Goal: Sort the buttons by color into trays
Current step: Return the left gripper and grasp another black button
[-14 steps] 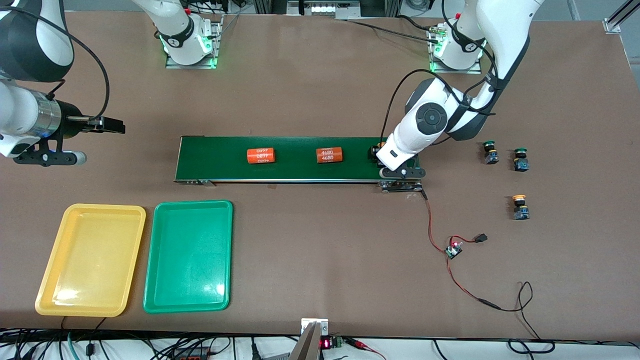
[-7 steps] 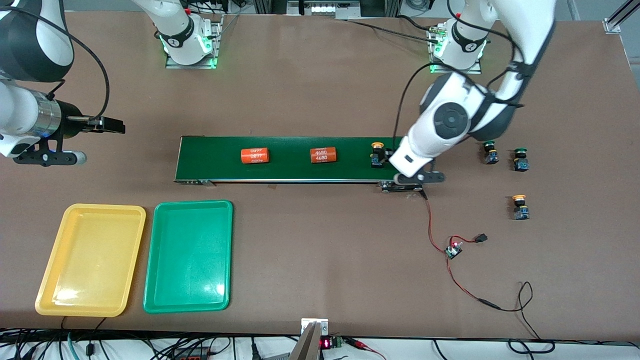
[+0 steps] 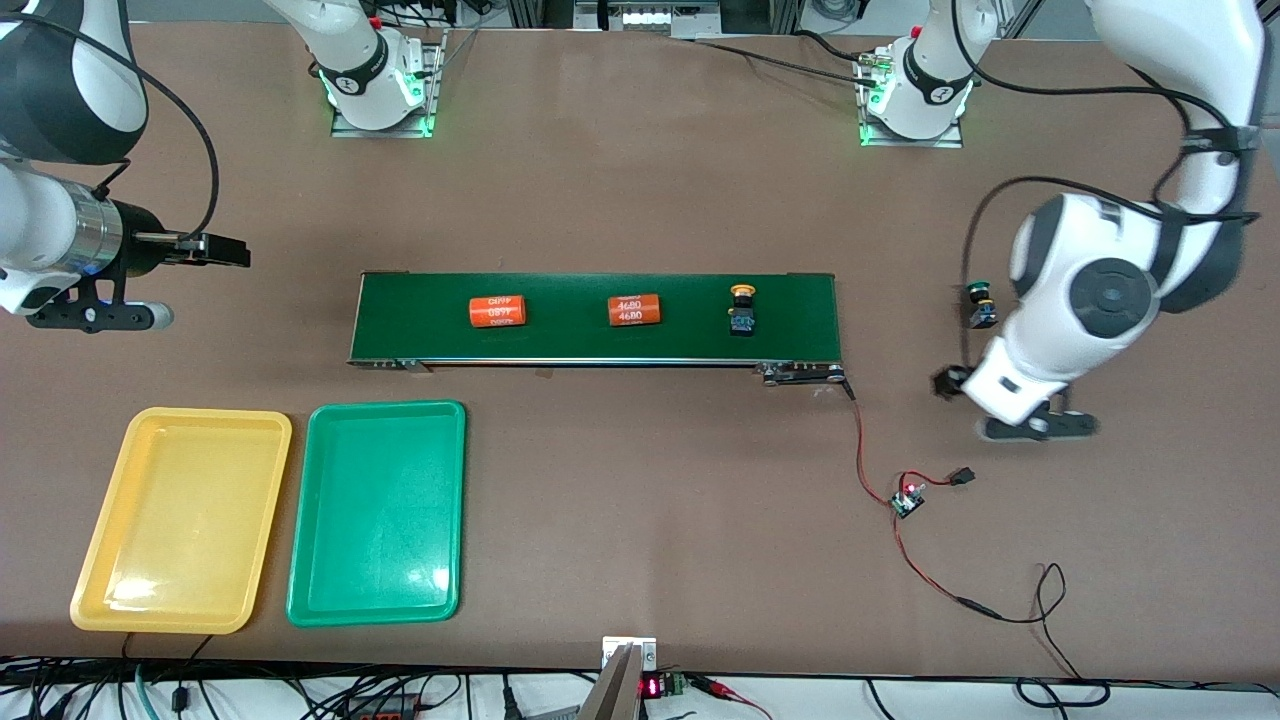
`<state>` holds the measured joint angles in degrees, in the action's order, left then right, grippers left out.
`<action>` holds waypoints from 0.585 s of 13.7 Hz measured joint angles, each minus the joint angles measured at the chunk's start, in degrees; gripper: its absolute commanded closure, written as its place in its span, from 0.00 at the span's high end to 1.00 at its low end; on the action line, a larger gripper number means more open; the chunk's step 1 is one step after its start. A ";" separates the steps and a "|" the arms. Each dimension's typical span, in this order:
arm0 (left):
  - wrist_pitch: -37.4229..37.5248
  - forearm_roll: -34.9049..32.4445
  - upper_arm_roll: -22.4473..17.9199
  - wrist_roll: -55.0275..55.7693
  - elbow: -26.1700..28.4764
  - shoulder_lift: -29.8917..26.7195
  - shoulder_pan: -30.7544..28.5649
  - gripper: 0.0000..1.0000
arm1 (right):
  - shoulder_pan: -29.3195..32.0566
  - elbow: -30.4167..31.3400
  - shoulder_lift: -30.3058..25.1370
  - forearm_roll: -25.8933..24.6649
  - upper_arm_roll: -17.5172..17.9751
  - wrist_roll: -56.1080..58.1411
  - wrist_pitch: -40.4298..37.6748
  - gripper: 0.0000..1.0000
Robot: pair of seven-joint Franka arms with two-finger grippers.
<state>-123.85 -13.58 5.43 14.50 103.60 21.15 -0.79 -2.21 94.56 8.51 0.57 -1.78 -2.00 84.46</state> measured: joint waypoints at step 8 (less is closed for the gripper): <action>-9.39 8.96 -4.54 -18.96 -0.20 7.66 -7.40 1.00 | 0.13 0.05 0.03 0.00 -0.01 0.27 -0.07 1.00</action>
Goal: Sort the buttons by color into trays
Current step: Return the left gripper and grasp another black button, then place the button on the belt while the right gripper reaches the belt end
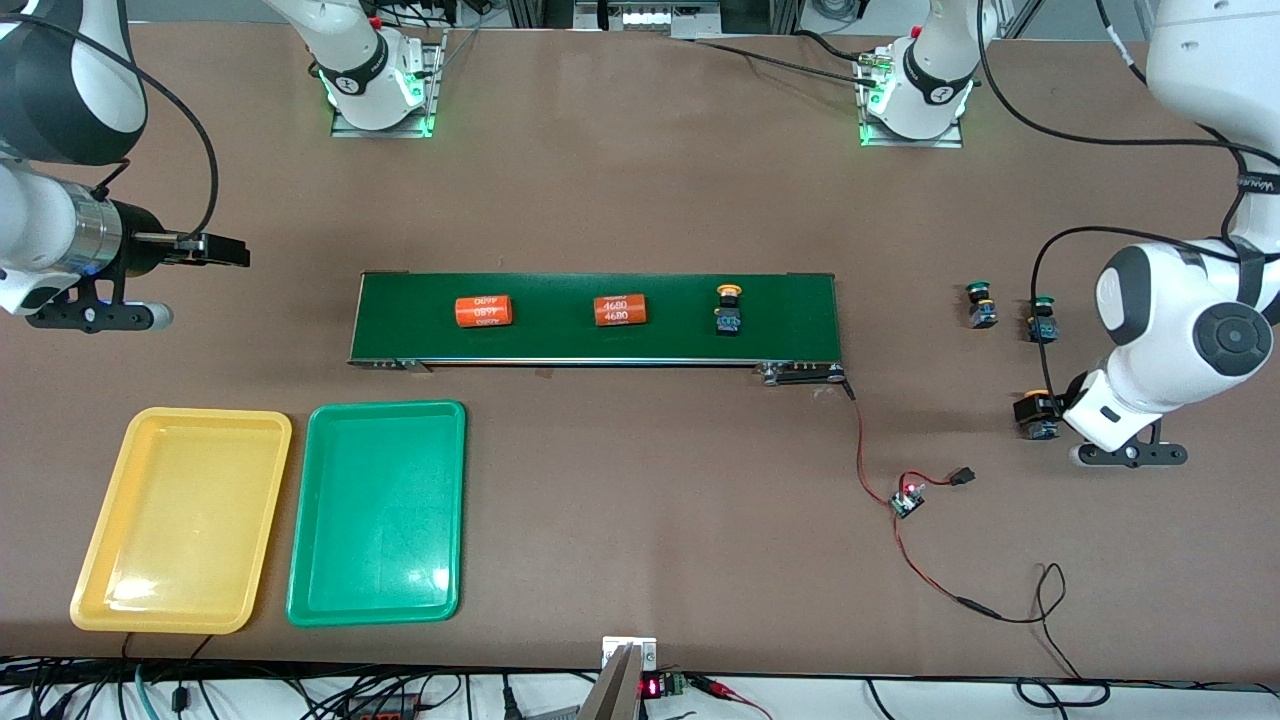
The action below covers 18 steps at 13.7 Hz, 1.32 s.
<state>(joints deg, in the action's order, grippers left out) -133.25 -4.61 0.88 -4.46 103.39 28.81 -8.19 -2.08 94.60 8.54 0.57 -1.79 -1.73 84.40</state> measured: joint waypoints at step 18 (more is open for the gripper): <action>-3.94 3.85 -1.99 -8.17 -1.33 9.62 -2.55 0.11 | 0.04 6.55 -2.61 0.05 0.03 0.43 4.70 1.00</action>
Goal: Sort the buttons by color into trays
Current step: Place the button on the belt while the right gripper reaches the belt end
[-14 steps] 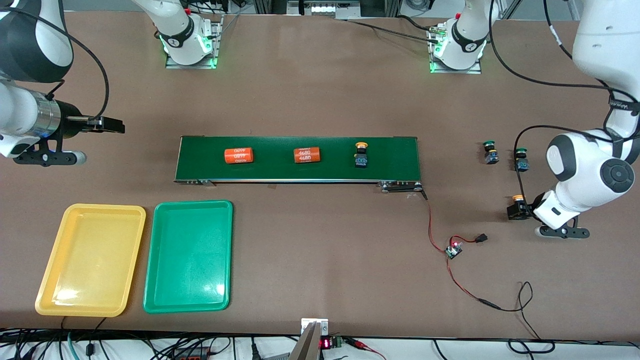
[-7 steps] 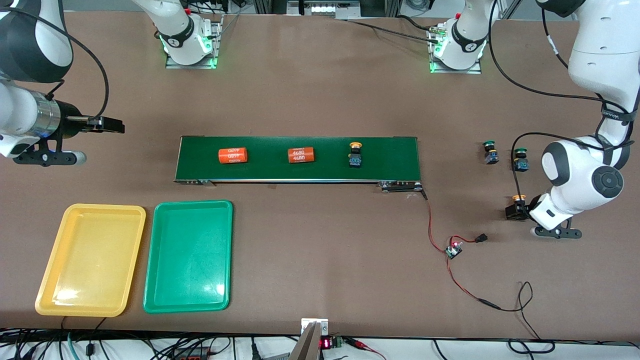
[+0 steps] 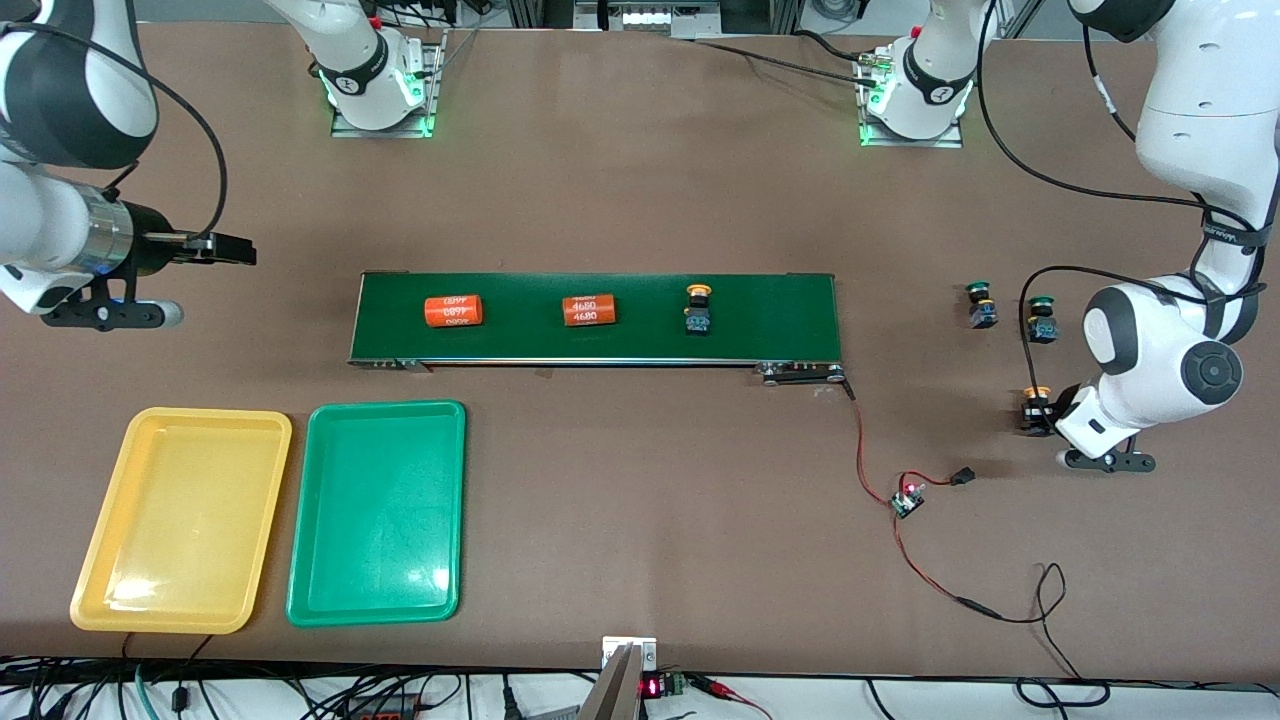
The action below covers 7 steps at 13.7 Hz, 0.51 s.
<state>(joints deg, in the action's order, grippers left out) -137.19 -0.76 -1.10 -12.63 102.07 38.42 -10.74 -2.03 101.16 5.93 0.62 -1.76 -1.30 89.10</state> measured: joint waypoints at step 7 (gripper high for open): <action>12.41 0.02 2.89 0.07 -2.15 -8.70 0.63 0.09 | -1.01 21.68 -13.78 0.08 0.49 -0.26 16.92 1.00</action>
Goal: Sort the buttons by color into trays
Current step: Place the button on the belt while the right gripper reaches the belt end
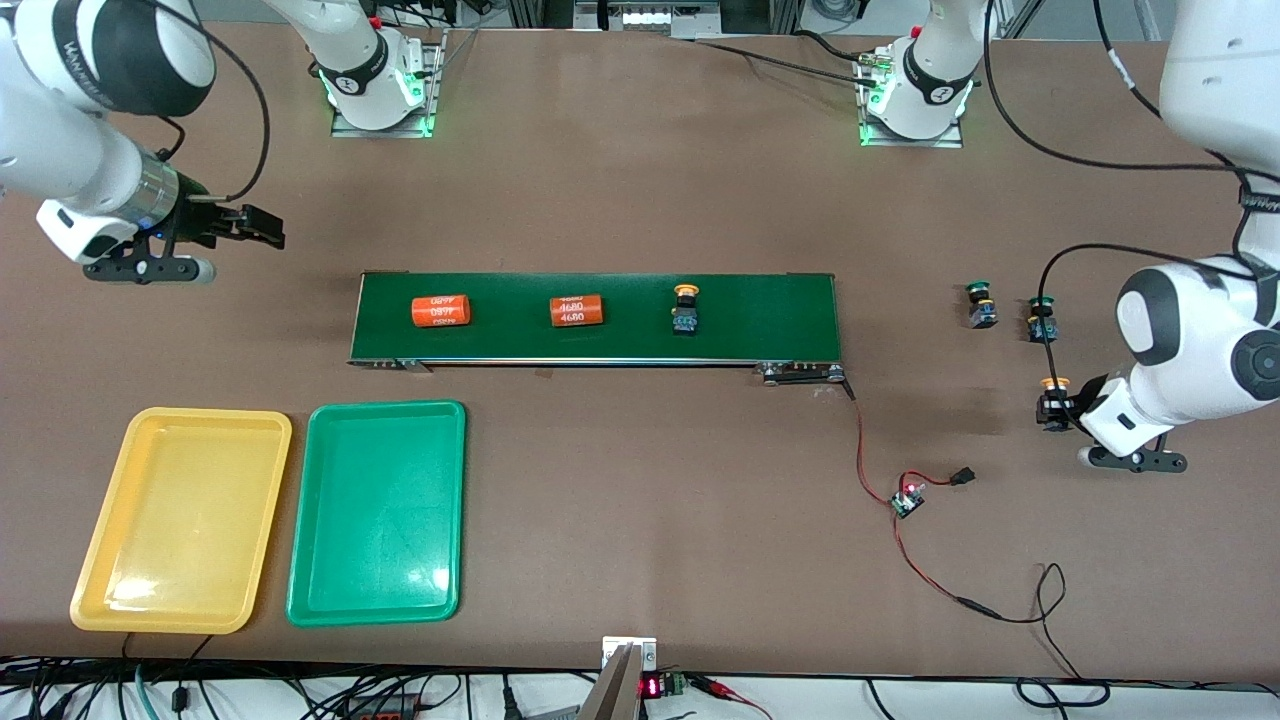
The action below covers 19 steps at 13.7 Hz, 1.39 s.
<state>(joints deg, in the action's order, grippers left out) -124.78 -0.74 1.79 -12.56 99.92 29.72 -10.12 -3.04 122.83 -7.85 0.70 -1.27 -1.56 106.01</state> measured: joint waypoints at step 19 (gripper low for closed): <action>-9.29 -5.47 28.82 44.58 16.87 -6.35 7.48 0.11 | -17.12 5.16 -0.55 0.25 0.31 -16.30 9.28 1.00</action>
<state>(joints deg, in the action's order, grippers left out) -134.07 -6.22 30.61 32.02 116.79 23.37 -2.64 -20.16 127.99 -8.41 0.95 -0.96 -17.86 115.29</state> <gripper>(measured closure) 0.665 0.000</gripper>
